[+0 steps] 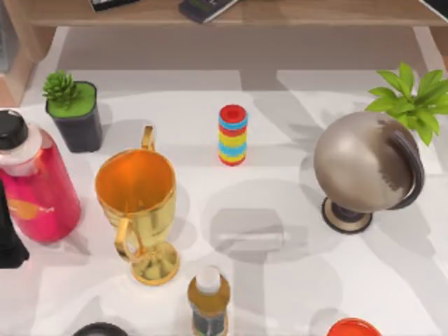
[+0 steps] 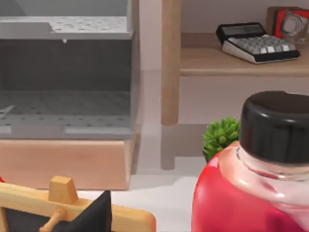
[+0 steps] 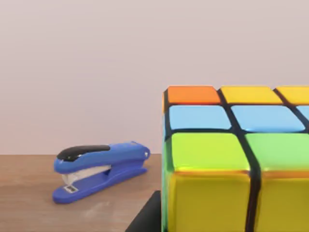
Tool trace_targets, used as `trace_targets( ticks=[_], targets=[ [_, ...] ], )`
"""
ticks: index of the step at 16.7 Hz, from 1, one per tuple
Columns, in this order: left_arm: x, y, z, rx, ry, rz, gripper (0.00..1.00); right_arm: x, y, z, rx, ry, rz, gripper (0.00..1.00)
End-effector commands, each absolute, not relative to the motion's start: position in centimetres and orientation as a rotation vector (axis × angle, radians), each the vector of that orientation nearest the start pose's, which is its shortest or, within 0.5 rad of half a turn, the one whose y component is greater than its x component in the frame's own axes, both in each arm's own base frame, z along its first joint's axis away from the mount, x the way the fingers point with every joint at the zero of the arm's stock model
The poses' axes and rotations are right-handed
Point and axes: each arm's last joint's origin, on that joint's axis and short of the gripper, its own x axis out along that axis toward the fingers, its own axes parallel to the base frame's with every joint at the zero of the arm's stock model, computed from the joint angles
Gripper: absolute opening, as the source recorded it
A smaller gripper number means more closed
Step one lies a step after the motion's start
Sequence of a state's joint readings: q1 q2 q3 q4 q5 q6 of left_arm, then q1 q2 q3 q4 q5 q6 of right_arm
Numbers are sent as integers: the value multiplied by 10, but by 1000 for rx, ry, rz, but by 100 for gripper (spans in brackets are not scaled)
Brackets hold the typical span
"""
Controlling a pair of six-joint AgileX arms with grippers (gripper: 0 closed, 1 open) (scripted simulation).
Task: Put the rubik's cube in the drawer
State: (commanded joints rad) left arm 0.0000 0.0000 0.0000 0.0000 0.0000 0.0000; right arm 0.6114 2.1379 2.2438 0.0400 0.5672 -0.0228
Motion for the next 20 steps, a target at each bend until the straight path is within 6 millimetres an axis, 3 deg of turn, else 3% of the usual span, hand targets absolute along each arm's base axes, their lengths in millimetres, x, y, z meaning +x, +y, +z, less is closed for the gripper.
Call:
trace_targets(
  ticks=[3, 9, 15, 17, 20],
  targets=[
    [106, -1, 160, 0, 0, 0, 100, 400, 290, 424, 42, -125, 90, 0],
    [106, -1, 160, 0, 0, 0, 100, 429, 259, 399, 3, -2, -5, 0],
    [106, -1, 160, 0, 0, 0, 100, 428, 256, 404, 6, -7, -7, 0],
    [106, -1, 160, 0, 0, 0, 100, 429, 236, 418, -1, -6, -38, 0],
    [106, -1, 160, 0, 0, 0, 100, 430, 182, 450, -30, 11, -124, 0]
  ],
)
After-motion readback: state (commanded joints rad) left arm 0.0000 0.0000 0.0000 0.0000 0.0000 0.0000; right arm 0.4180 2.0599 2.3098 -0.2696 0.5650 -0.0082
